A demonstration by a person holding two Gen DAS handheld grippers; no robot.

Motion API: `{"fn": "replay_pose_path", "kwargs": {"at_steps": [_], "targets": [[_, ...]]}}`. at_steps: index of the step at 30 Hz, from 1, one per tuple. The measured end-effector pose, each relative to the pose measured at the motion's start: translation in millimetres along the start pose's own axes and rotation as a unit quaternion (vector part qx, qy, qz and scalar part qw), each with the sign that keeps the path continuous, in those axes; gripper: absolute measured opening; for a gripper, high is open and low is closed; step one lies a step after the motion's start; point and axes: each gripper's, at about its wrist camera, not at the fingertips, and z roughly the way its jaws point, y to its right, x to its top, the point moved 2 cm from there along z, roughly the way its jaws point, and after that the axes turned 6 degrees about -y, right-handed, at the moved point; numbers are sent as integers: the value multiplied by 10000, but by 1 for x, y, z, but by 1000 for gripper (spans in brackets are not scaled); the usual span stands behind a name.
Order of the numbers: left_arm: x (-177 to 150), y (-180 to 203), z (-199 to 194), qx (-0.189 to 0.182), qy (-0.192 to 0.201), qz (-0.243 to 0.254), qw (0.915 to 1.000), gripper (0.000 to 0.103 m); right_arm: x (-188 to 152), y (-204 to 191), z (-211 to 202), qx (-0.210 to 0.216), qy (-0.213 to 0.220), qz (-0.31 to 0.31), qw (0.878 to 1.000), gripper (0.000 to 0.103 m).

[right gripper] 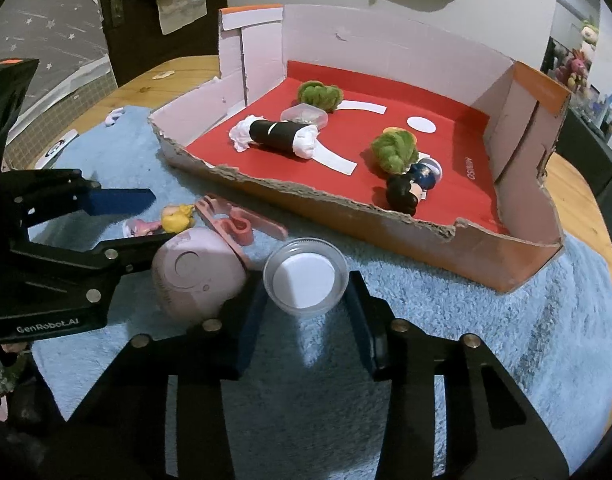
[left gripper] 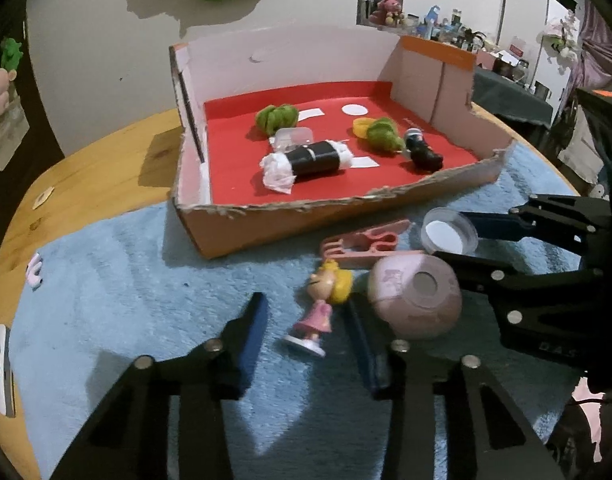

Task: Organize objects
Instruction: 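Grasp the blonde doll with the left tool while the right tool grasps the white-lidded cup, then lift the doll and cup with both tools toward the red-lined box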

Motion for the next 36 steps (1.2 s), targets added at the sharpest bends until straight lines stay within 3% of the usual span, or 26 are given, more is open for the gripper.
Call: {"fn": "replay_pose_path", "kwargs": {"at_steps": [2, 3, 10, 36], "targets": [[-2, 2, -2, -37, 15, 27, 10000, 23, -1, 0, -1, 8, 10, 34, 10000, 39], [-2, 2, -2, -42, 18, 18, 10000, 23, -1, 0, -1, 21, 15, 55, 10000, 39], [-4, -7, -6, -280, 4, -269, 9992, 22, -8, 2, -8, 175, 74, 250, 9995, 39], [-7, -5, -33, -383, 374, -430, 9976, 21, -15, -2, -30, 439, 313, 494, 9973, 39]]}}
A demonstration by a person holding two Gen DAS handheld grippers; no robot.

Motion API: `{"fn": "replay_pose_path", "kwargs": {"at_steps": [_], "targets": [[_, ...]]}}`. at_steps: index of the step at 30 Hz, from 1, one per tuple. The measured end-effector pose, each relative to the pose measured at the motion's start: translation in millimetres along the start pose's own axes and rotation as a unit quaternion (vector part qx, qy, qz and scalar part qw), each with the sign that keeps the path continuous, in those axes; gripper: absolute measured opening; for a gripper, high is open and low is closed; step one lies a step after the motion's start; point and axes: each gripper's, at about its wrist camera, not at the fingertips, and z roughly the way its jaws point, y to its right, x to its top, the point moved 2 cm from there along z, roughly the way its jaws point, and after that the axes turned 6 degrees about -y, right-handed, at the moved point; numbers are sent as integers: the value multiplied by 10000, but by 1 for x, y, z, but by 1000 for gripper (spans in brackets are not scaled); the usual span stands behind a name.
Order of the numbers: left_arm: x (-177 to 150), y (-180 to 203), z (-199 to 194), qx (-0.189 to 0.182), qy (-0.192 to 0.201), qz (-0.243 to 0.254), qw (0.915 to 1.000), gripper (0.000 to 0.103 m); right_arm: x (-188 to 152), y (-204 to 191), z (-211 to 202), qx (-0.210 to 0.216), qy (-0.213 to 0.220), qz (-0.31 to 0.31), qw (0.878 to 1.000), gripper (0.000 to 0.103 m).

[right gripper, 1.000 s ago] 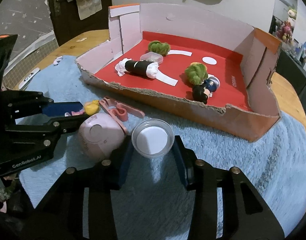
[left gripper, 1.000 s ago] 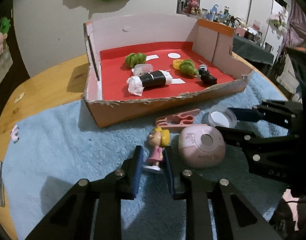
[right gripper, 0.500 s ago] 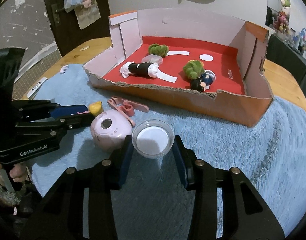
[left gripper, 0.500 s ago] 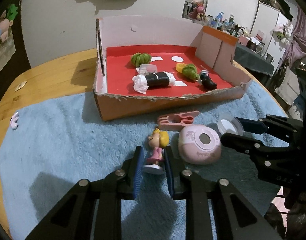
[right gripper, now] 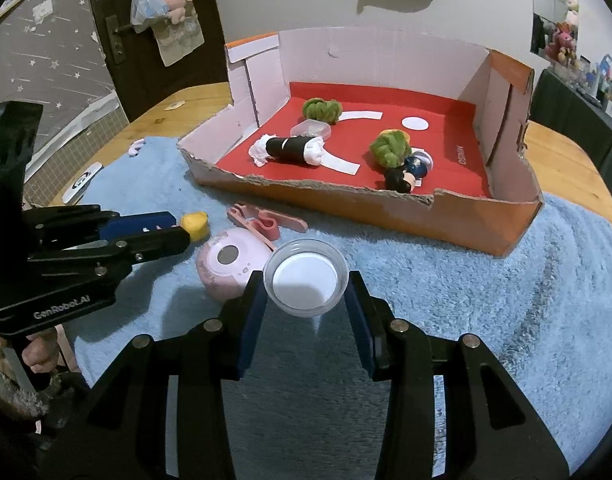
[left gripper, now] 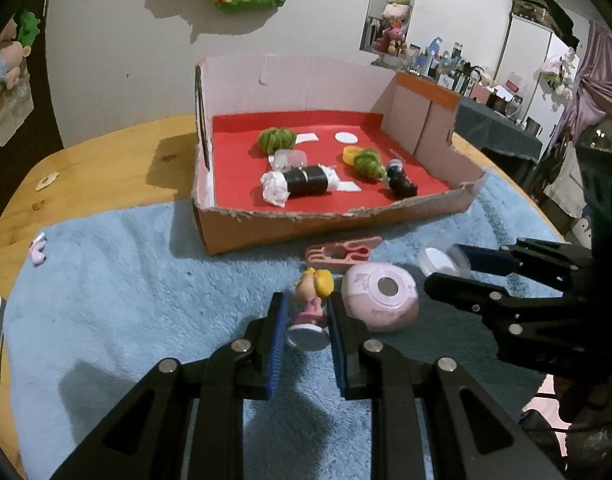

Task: Organize objects
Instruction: 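Lift the doll and cup with both tools toward the red-lined box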

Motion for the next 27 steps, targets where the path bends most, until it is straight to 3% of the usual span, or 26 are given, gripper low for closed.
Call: {"fn": "replay_pose_path", "kwargs": {"at_steps": [27], "targets": [[11, 11, -49, -89, 460, 143, 9988, 21, 7, -12, -32, 149, 287, -18, 9995, 39]]}}
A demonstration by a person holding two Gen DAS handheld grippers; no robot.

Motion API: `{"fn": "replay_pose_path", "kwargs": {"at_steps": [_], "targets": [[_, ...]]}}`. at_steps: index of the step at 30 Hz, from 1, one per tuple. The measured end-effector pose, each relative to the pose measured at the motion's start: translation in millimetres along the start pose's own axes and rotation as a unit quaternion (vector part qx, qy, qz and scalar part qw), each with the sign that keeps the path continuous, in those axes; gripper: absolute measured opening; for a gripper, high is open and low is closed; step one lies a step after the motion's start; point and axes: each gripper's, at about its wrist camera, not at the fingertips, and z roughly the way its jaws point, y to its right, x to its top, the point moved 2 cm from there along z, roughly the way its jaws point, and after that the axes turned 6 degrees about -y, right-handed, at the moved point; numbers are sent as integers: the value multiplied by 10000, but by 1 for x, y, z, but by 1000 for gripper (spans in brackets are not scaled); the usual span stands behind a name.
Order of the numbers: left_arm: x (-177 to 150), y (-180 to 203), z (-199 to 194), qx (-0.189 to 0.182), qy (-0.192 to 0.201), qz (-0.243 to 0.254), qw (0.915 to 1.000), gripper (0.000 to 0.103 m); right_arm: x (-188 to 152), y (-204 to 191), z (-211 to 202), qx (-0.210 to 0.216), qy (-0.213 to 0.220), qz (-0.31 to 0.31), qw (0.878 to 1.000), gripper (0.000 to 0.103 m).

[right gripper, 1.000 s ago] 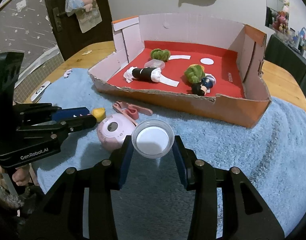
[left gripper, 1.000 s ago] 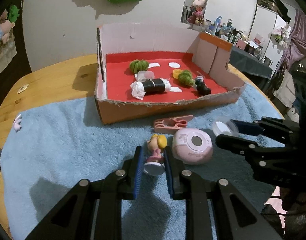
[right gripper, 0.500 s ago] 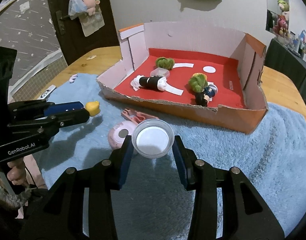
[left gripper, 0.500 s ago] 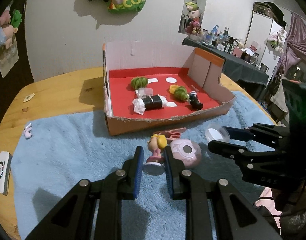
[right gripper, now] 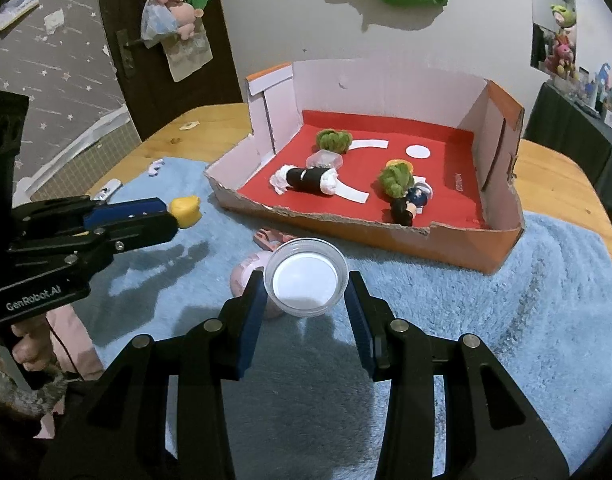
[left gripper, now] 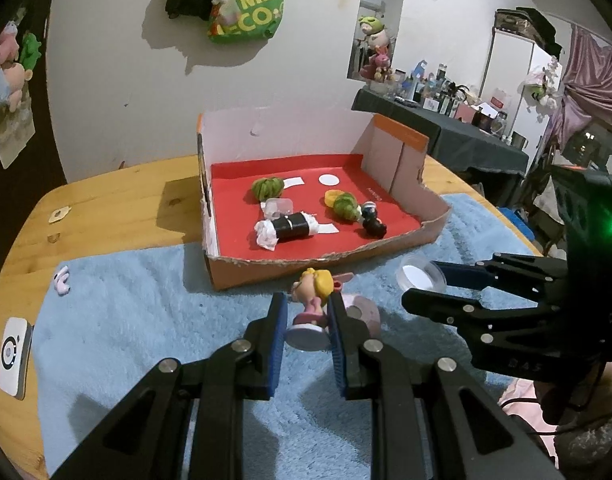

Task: Organize objects
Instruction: 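Lift the doll and cup with both tools toward the red-lined box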

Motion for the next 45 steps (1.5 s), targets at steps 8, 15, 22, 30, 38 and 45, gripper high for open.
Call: {"fn": "replay_pose_path", "kwargs": {"at_steps": [8, 15, 22, 30, 38, 45], "targets": [[9, 3, -1, -104, 59, 8, 9999, 21, 5, -3, -7, 4, 67, -47, 10000, 39], [17, 1, 3, -147, 61, -41, 9999, 21, 10, -5, -10, 10, 156, -85, 9998, 39], [23, 1, 10, -166, 40, -60, 9998, 21, 17, -5, -15, 49, 238, -116, 9996, 39], [32, 1, 15, -160, 60, -33, 9998, 21, 25, 0, -16, 78, 291, -86, 9995, 39], [44, 0, 26, -184, 43, -6, 9998, 21, 34, 4, -16, 72, 345, -96, 9993, 39], [51, -1, 34, -218, 18, 17, 9998, 21, 40, 9, -13, 60, 349, -57, 9994, 39]]}}
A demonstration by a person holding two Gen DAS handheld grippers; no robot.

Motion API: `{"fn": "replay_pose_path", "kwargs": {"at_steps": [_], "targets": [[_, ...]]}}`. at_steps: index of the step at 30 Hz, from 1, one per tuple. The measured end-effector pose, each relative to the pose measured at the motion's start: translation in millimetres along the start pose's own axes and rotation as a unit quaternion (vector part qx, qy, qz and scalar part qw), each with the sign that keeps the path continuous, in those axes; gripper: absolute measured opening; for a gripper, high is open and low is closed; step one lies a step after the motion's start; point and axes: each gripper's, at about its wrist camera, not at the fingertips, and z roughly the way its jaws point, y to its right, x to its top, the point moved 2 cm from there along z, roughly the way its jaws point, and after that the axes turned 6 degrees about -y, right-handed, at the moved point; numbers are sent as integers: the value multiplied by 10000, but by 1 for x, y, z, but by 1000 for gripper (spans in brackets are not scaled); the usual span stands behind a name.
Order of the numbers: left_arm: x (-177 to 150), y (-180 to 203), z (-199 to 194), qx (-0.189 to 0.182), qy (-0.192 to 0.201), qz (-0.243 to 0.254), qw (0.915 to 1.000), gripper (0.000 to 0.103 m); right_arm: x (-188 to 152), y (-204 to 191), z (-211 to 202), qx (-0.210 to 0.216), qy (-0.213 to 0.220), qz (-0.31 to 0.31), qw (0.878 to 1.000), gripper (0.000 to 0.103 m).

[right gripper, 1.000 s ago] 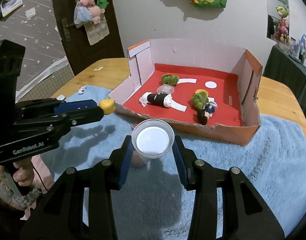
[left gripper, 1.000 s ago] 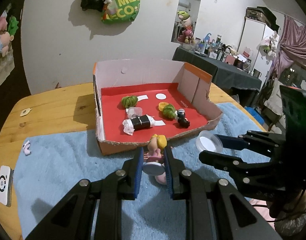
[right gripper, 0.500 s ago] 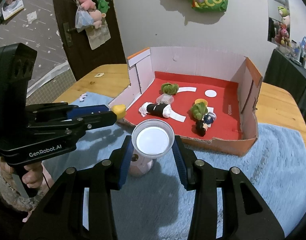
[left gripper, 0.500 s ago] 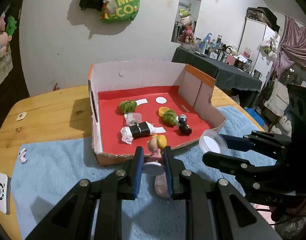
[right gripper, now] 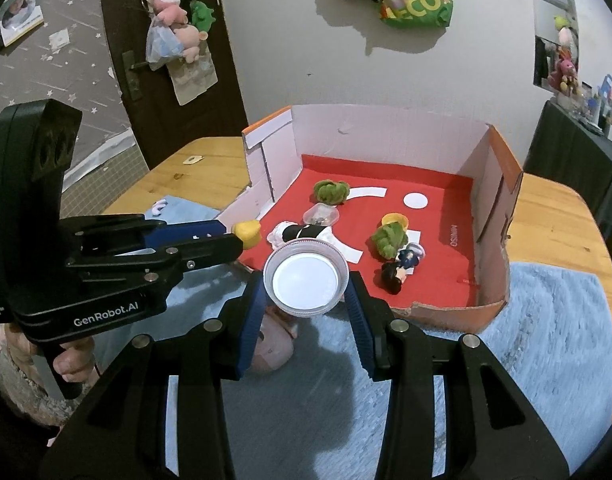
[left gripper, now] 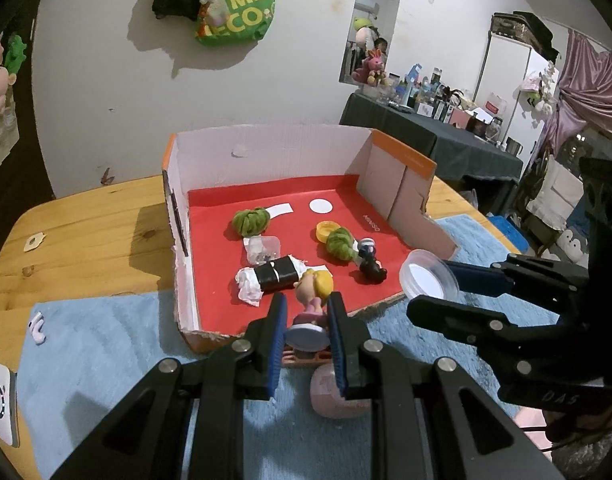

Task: Organize objects
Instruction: 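Lift the doll and cup with both tools toward the red-lined box, then carry the doll and cup with both tools over the red floor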

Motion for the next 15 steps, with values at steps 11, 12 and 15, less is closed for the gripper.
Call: {"fn": "replay_pose_path", "kwargs": {"at_steps": [11, 12, 15], "targets": [[4, -3, 10, -9, -73, -11, 10000, 21, 7, 9, 7, 36, -53, 81, 9999, 39], [4, -3, 11, -8, -81, -9, 10000, 21, 7, 10, 9, 50, -68, 93, 9999, 39], [5, -3, 15, -24, -108, -4, 9999, 21, 9, 13, 13, 71, -111, 137, 9998, 39]]}}
